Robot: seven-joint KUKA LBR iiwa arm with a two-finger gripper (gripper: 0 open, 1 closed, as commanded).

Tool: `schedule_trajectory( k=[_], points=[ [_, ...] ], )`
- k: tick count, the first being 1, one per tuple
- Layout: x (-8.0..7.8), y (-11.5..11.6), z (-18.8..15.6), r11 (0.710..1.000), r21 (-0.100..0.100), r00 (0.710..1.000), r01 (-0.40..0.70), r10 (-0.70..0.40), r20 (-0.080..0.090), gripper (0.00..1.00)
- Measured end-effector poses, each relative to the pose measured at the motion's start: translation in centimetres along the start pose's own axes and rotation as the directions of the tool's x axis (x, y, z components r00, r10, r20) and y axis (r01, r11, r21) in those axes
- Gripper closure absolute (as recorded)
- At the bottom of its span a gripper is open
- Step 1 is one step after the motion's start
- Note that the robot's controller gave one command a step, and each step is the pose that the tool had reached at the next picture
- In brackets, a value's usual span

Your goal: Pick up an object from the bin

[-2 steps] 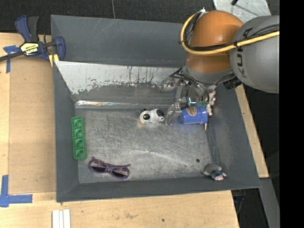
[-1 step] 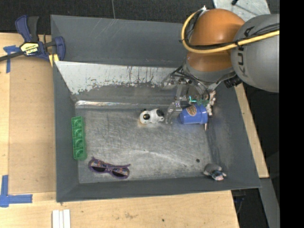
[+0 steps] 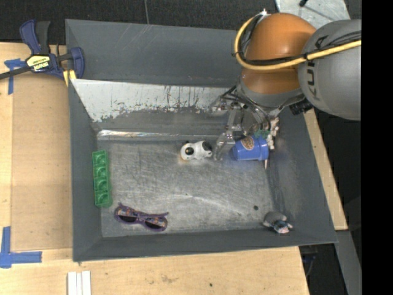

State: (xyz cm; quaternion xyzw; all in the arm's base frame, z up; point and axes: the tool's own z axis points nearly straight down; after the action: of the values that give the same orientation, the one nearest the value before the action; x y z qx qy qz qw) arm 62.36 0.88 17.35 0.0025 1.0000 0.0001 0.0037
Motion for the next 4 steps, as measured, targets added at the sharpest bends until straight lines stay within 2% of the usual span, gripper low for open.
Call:
schedule_trajectory(
  k=[1,2,3,4],
  points=[
    [0.5,-0.5,6.2,1.000,0.000,1.000,0.006,-0.006,0.000,0.00],
    [1.1,3.0,9.6,0.995,0.000,0.995,-0.103,0.103,0.012,1.00],
    [1.2,3.0,9.6,0.995,0.000,0.995,-0.103,0.103,0.012,1.00],
    [0.8,3.2,9.4,0.994,0.001,0.994,-0.112,0.112,0.002,1.00]
  ],
)
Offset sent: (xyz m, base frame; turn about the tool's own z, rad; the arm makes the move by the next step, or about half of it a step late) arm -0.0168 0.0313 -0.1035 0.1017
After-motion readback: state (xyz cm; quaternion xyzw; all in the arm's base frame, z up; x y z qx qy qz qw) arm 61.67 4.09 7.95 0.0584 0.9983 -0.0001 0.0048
